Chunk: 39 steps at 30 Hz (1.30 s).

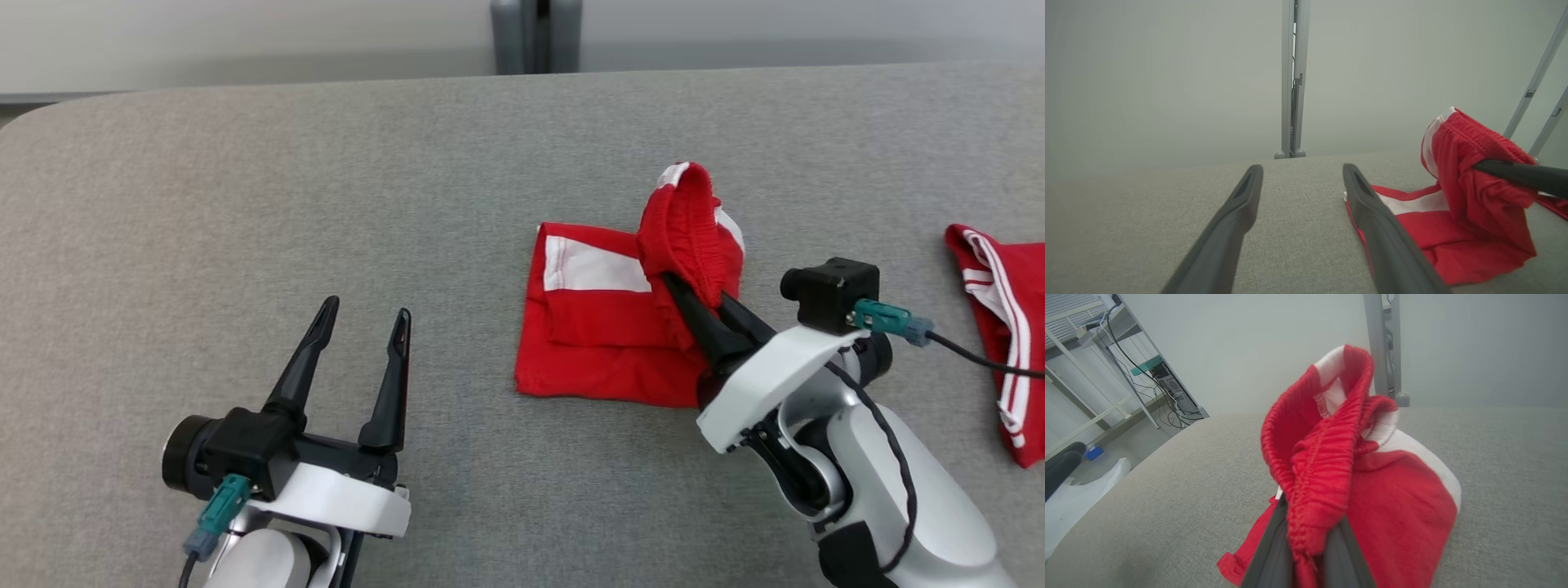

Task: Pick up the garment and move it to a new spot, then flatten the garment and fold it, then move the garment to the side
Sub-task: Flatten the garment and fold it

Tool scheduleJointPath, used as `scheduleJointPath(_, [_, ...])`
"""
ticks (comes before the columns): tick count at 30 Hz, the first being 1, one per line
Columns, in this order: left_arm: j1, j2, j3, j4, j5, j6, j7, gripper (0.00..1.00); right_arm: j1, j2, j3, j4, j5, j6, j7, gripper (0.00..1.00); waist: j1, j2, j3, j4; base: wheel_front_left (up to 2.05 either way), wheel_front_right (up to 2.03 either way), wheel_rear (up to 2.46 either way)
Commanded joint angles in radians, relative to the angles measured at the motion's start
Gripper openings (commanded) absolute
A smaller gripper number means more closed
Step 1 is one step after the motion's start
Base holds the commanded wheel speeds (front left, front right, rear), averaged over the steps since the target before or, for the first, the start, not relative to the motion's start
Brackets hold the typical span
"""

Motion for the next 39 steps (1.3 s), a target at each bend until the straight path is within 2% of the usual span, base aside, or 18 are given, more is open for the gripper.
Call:
scheduleJointPath(1, [-0.018,-0.003,-0.004,0.007,0.001,-0.005,-0.002,1.0,-0.022,0.01,0.007,0.028,0.012,0.0,-0.013,0.0,0.0,-0.0001,0.013,0.027,0.0,0.0,0.0])
scheduleJointPath(2, [-0.018,-0.003,-0.004,0.007,0.001,-0.005,-0.002,1.0,-0.022,0.01,0.007,0.028,0.012,0.0,-0.013,0.0,0.0,-0.0001,0.013,0.027,0.0,0.0,0.0])
scheduleJointPath(9, [-0.042,-0.03,-0.03,0.03,0.005,-0.02,-0.004,1.0,-0.11,0.036,0.063,0.226,0.023,0.0,-0.063,0.0,0.0,-0.0001,0.041,0.083,0.0,0.0,0.0])
scheduleJointPath(10, [-0.047,-0.034,-0.032,0.033,0.007,-0.022,-0.004,1.0,-0.119,0.04,0.075,0.252,0.025,0.0,-0.074,0.13,0.0,-0.0001,0.045,0.088,0.0,0.0,0.0])
scheduleJointPath(11, [-0.049,-0.038,-0.034,0.035,0.009,-0.023,-0.005,1.0,-0.129,0.043,0.084,0.274,0.027,0.0,-0.089,0.43,0.0,-0.0001,0.049,0.091,0.0,0.0,0.0])
scheduleJointPath(12, [-0.049,-0.042,-0.035,0.036,0.01,-0.025,-0.005,1.0,-0.137,0.046,0.096,0.292,0.032,0.0,-0.101,1.0,0.0,-0.0001,0.053,0.094,0.0,0.0,0.0])
scheduleJointPath(17, [-0.056,-0.049,-0.036,0.045,0.013,-0.028,-0.007,1.0,-0.164,0.06,0.224,0.332,0.048,0.0,-0.151,1.0,0.0,-0.0001,0.066,0.087,0.0,0.0,0.0])
scheduleJointPath(18, [-0.056,-0.05,-0.032,0.048,0.013,-0.029,-0.007,1.0,-0.172,0.062,0.288,0.343,0.035,0.0,-0.162,1.0,0.0,-0.0001,0.068,0.077,0.0,0.0,0.0])
scheduleJointPath(21, [-0.061,-0.054,-0.028,0.052,0.015,-0.032,-0.007,1.0,-0.189,0.061,0.373,0.348,0.023,0.0,-0.186,1.0,0.0,-0.0001,0.072,0.064,0.0,0.0,0.0])
scheduleJointPath(24, [-0.064,-0.056,-0.025,0.057,0.018,-0.034,-0.007,1.0,-0.193,0.051,0.409,0.362,0.008,0.0,-0.232,1.0,0.0,-0.0001,0.071,0.053,0.0,0.0,0.0])
scheduleJointPath(32, [-0.038,-0.039,0.005,0.054,0.021,-0.022,-0.007,1.0,-0.158,0.005,0.317,0.293,0.022,0.0,-0.31,1.0,0.0,-0.0001,0.032,0.015,0.0,0.0,0.0])
scheduleJointPath(39, [-0.009,-0.012,0.049,0.034,0.025,0.011,-0.007,1.0,-0.042,-0.059,0.113,0.129,-0.025,0.0,-0.329,1.0,0.0,-0.0001,-0.011,-0.023,0.0,0.0,0.0])
